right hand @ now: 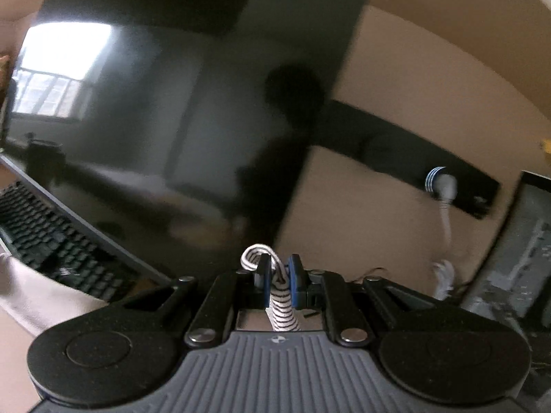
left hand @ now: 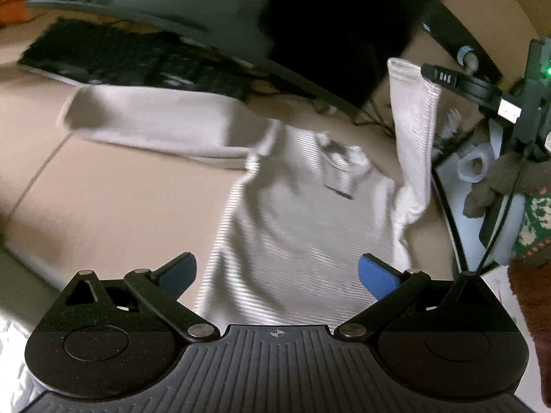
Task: Fold clothes
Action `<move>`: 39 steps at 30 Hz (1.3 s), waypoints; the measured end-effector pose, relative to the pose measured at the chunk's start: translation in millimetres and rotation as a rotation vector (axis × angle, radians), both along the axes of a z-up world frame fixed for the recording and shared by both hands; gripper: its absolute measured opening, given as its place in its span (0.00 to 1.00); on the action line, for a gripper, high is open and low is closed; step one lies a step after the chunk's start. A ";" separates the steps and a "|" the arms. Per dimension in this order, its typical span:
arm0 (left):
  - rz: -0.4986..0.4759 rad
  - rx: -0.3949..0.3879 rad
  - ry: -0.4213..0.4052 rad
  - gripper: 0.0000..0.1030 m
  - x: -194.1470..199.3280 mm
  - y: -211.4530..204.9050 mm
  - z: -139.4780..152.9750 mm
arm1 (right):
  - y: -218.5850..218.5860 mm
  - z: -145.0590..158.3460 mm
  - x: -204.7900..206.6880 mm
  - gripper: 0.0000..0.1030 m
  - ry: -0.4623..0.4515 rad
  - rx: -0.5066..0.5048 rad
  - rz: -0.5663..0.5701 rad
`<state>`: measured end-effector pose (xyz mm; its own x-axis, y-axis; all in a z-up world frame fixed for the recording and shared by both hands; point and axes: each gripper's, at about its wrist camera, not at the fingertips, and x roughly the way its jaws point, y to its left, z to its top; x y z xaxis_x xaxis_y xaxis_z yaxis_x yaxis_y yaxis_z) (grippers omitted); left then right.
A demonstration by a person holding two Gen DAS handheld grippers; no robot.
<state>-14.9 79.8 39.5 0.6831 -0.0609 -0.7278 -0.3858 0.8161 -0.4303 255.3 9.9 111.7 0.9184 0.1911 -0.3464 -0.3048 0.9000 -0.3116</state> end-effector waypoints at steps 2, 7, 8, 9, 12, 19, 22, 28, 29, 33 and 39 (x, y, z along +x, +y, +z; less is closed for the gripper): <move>0.040 -0.003 0.010 0.99 -9.9 9.5 -1.7 | 14.1 -6.3 3.2 0.09 0.019 -0.001 0.024; 0.121 -0.014 0.043 0.99 -32.3 30.9 -7.8 | 51.3 -26.8 10.3 0.08 0.061 -0.010 0.069; 0.134 -0.016 0.049 0.99 -36.4 34.6 -9.2 | 57.8 -31.8 11.5 0.08 0.074 -0.007 0.077; 0.148 -0.018 0.055 0.99 -40.7 38.3 -10.6 | 63.9 -36.8 12.8 0.08 0.087 -0.004 0.084; 0.179 -0.033 0.068 0.99 -48.5 48.0 -14.5 | 76.8 -48.1 15.0 0.08 0.133 0.011 0.097; 0.131 -0.052 0.055 0.99 -38.5 46.5 -15.1 | 62.1 -73.8 -13.2 0.09 0.235 -0.022 0.106; 0.077 -0.066 0.035 0.99 -21.8 39.4 -14.7 | 27.1 -82.8 -24.2 0.12 0.302 0.028 0.038; 0.003 0.005 -0.074 0.99 32.3 22.4 -9.6 | -49.6 -111.3 -74.8 0.35 0.410 0.091 -0.058; -0.011 0.037 -0.093 0.99 43.5 18.2 -9.2 | -61.8 -115.4 -83.6 0.35 0.423 0.113 -0.081; -0.084 0.087 -0.077 0.69 91.3 -1.0 -18.6 | -104.3 -126.7 -106.3 0.37 0.489 0.257 -0.187; -0.137 0.126 0.007 0.53 157.4 -18.8 -43.3 | -140.2 -117.2 -119.7 0.53 0.450 0.365 -0.219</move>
<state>142.5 61.0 -3.8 0.6697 -0.0610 -0.7401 -0.2703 0.9082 -0.3194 135.6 -130.2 -5.6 0.7288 0.1941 -0.6566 -0.1313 0.9808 0.1442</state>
